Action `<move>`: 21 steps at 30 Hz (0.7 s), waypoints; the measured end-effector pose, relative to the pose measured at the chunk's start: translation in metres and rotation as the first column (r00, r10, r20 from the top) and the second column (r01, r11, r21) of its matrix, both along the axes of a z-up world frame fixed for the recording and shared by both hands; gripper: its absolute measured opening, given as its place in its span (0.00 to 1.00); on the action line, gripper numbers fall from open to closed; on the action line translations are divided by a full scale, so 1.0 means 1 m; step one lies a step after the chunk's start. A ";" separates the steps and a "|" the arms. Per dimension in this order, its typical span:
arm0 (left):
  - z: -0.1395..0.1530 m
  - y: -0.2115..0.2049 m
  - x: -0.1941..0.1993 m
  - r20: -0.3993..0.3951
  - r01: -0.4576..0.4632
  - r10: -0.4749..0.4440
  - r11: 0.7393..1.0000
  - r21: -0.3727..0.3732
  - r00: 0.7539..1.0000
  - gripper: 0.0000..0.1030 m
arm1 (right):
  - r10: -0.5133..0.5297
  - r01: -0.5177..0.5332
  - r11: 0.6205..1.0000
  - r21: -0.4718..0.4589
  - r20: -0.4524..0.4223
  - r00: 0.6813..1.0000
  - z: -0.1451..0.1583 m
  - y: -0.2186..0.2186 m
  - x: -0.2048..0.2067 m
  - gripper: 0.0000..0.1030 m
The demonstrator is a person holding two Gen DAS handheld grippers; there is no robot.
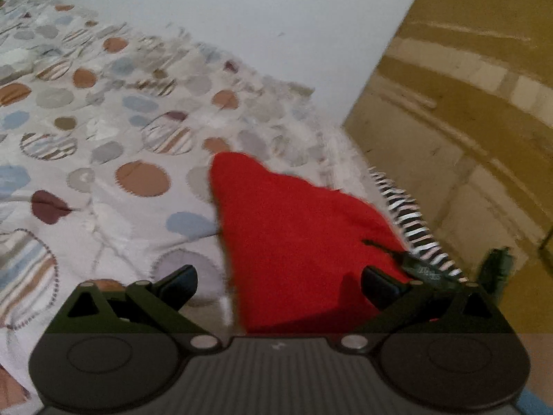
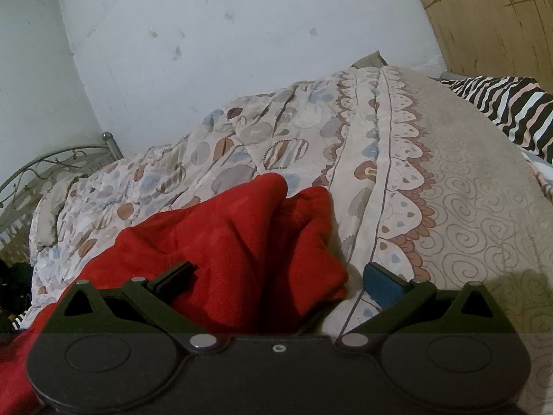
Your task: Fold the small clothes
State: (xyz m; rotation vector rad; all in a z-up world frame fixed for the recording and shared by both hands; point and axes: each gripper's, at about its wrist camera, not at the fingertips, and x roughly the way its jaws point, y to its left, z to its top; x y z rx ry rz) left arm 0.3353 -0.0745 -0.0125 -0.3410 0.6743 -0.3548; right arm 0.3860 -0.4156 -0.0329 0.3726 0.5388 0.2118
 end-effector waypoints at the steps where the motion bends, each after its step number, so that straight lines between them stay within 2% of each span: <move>1: -0.004 0.001 0.008 -0.025 0.005 -0.005 1.000 0.013 1.000 1.00 | 0.000 0.000 1.000 0.001 0.001 1.000 0.000 0.000 0.000 1.00; 2: -0.009 0.002 0.017 -0.052 0.025 -0.024 1.000 0.011 0.998 1.00 | 0.001 -0.001 1.000 0.002 0.001 1.000 0.000 -0.001 0.000 1.00; 6: -0.028 0.012 0.040 -0.135 0.060 -0.073 0.993 -0.098 0.988 1.00 | 0.001 -0.001 1.000 0.002 0.002 1.000 -0.001 -0.001 0.000 1.00; 8: -0.036 0.012 0.044 -0.157 0.066 -0.084 0.991 -0.116 0.984 1.00 | 0.001 -0.001 1.000 0.005 0.003 1.000 -0.001 -0.001 0.000 1.00; 21: -0.039 -0.004 0.047 -0.128 0.082 -0.090 0.995 -0.064 0.988 1.00 | 0.003 -0.003 1.000 0.014 0.007 1.000 -0.002 -0.001 -0.001 1.00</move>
